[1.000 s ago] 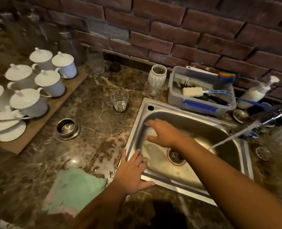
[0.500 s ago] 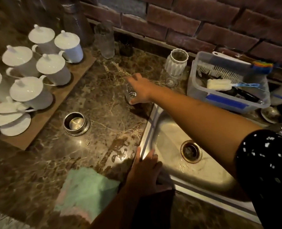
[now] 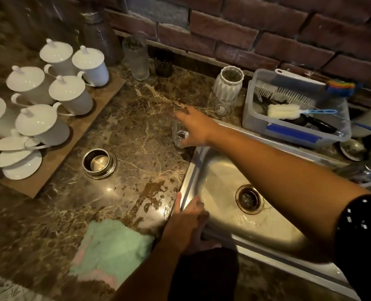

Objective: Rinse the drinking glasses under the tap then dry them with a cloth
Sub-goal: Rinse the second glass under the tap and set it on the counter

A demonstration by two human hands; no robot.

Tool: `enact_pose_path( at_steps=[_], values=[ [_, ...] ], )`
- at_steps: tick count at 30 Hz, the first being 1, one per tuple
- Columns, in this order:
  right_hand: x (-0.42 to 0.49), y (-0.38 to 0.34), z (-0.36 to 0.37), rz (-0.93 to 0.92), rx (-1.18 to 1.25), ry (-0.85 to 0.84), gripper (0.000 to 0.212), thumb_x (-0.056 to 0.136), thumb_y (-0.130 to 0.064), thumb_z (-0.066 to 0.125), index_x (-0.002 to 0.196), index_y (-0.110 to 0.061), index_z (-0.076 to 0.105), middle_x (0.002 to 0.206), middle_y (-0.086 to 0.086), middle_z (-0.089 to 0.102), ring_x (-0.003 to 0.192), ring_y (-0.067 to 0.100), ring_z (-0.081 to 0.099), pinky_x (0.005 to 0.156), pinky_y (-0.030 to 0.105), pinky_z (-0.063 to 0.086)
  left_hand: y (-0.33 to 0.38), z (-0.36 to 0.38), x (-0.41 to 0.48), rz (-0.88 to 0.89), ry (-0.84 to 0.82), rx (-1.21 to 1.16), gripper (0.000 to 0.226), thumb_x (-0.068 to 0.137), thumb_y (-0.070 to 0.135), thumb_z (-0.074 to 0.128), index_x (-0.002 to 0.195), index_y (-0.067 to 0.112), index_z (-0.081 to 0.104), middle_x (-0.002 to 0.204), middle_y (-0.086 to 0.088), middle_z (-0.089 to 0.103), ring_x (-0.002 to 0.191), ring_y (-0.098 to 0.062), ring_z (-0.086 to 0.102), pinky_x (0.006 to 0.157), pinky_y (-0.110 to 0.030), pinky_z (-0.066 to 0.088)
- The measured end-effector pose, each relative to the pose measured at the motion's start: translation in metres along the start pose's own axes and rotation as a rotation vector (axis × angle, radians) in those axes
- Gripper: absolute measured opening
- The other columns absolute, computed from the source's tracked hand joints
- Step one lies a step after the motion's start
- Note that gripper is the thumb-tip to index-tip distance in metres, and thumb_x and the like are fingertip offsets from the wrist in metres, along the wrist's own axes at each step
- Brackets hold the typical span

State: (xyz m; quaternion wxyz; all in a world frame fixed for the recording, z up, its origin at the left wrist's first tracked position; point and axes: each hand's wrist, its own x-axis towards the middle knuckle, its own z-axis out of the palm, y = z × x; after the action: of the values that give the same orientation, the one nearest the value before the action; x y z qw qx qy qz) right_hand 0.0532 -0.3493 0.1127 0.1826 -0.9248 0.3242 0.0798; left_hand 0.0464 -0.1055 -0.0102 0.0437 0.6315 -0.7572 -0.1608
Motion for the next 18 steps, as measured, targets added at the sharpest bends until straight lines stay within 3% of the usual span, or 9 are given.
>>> enact_pose_path(
  at_steps=[2, 4, 9, 13, 16, 18],
  values=[
    [-0.035, 0.000, -0.006, 0.026, 0.031, 0.007, 0.084, 0.077, -0.036, 0.079, 0.148, -0.024, 0.036, 0.140, 0.016, 0.043, 0.123, 0.033, 0.052, 0.098, 0.039, 0.049, 0.001, 0.002, -0.003, 0.008, 0.015, 0.023, 0.087, 0.077, 0.090, 0.037, 0.120, 0.022, 0.068, 0.137, -0.006, 0.061, 0.144, -0.025, 0.041, 0.117, -0.071, 0.009],
    [-0.071, 0.003, -0.011, 0.051, 0.041, 0.015, 0.084, 0.078, -0.037, 0.079, 0.149, -0.026, 0.036, 0.142, 0.014, 0.042, 0.125, 0.032, 0.050, 0.098, 0.037, 0.047, 0.002, 0.003, -0.003, 0.016, 0.027, 0.026, 0.087, 0.079, 0.091, 0.036, 0.123, 0.023, 0.069, 0.137, -0.004, 0.063, 0.142, -0.025, 0.045, 0.117, -0.069, 0.003],
    [-0.169, 0.029, -0.018, 0.134, 0.137, 0.048, 0.084, 0.077, -0.039, 0.079, 0.148, -0.028, 0.036, 0.144, 0.008, 0.043, 0.125, 0.026, 0.050, 0.099, 0.035, 0.049, 0.011, -0.007, -0.002, -0.034, -0.071, 0.091, 0.092, 0.079, 0.093, 0.025, 0.125, 0.027, 0.069, 0.135, 0.004, 0.063, 0.145, -0.022, 0.041, 0.115, -0.073, 0.011],
    [-0.245, 0.051, -0.017, 0.170, 0.179, 0.103, 0.085, 0.077, -0.044, 0.077, 0.150, -0.030, 0.034, 0.144, 0.005, 0.043, 0.130, 0.025, 0.048, 0.103, 0.035, 0.047, 0.026, -0.021, 0.006, -0.145, -0.136, -0.023, 0.081, 0.082, 0.086, 0.027, 0.130, 0.030, 0.062, 0.142, 0.006, 0.053, 0.150, -0.017, 0.028, 0.117, -0.068, -0.004],
    [-0.288, 0.069, -0.017, 0.206, 0.212, 0.107, 0.088, 0.079, -0.042, 0.077, 0.152, -0.029, 0.031, 0.145, 0.005, 0.041, 0.131, 0.024, 0.046, 0.104, 0.033, 0.043, 0.054, -0.035, 0.028, -0.293, 0.010, -0.329, 0.080, 0.078, 0.075, 0.032, 0.132, 0.025, 0.061, 0.137, 0.000, 0.056, 0.138, -0.021, 0.045, 0.120, -0.054, 0.021],
    [-0.309, 0.083, -0.014, 0.236, 0.238, 0.113, 0.089, 0.078, -0.042, 0.077, 0.152, -0.030, 0.030, 0.143, 0.004, 0.041, 0.129, 0.024, 0.047, 0.103, 0.034, 0.045, 0.082, -0.042, 0.048, -0.329, 0.093, -0.535, 0.065, 0.087, 0.062, 0.049, 0.134, 0.018, 0.060, 0.137, -0.005, 0.059, 0.130, -0.025, 0.053, 0.114, -0.046, 0.036]
  ],
)
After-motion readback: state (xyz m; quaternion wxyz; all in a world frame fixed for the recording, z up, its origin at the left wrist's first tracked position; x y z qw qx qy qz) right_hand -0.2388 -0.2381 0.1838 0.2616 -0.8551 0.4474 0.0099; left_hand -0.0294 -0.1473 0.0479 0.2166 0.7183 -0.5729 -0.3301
